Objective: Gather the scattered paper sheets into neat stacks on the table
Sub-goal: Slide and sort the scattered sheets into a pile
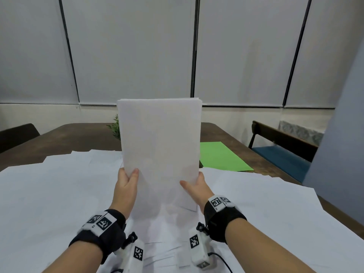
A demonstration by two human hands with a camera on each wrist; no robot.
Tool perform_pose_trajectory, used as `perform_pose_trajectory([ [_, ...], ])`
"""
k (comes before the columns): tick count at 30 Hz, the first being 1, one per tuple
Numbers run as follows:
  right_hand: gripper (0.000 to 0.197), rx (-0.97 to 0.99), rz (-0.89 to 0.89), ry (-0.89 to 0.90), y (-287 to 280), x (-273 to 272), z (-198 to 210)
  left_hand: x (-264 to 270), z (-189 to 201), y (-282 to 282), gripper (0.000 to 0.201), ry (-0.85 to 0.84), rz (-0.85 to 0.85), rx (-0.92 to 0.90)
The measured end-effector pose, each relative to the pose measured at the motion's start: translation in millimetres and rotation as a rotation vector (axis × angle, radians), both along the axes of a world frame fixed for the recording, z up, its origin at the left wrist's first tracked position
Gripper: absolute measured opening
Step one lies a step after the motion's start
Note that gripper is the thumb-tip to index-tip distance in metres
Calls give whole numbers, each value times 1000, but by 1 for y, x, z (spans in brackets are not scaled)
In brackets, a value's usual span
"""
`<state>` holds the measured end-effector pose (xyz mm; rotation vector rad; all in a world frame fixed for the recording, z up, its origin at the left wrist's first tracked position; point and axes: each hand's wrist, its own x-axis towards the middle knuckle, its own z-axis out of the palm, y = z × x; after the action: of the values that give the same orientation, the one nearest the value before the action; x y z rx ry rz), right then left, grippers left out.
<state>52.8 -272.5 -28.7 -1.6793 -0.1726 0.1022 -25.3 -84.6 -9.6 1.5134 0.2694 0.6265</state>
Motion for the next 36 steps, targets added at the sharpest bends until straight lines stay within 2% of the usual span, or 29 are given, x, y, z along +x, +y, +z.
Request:
perform_pose_trajectory([
  [6, 40, -101, -37, 21, 4, 10, -20, 1, -14, 7, 20, 165, -48, 76],
  [9, 36, -175, -62, -12, 2, 7, -14, 0, -4, 3, 19, 203, -39, 134],
  [13, 36, -314, -48, -66, -18, 7, -3, 11, 14, 0, 31, 323, -73, 223],
  [17, 35, -425, -7, -77, -48, 15, 5, 34, 18, -13, 30, 538, -136, 130],
  [21, 37, -439, -46, -57, -77, 31, 8, 53, 4, -32, 41, 654, -282, 98],
  [27, 43, -468, -132, 2, -115, 74, 8, 89, -10, -73, 8, 664, -350, 255],
  [31, 41, -583, -154, 51, -132, 107, 5, 122, -12, -89, 4, 727, -382, 180],
  [33, 39, -627, -164, 83, -138, 123, 2, 139, -18, -95, 19, 730, -377, 181],
  [36, 36, -709, -161, 133, -146, 142, 2, 160, -28, -102, 27, 751, -384, 172],
])
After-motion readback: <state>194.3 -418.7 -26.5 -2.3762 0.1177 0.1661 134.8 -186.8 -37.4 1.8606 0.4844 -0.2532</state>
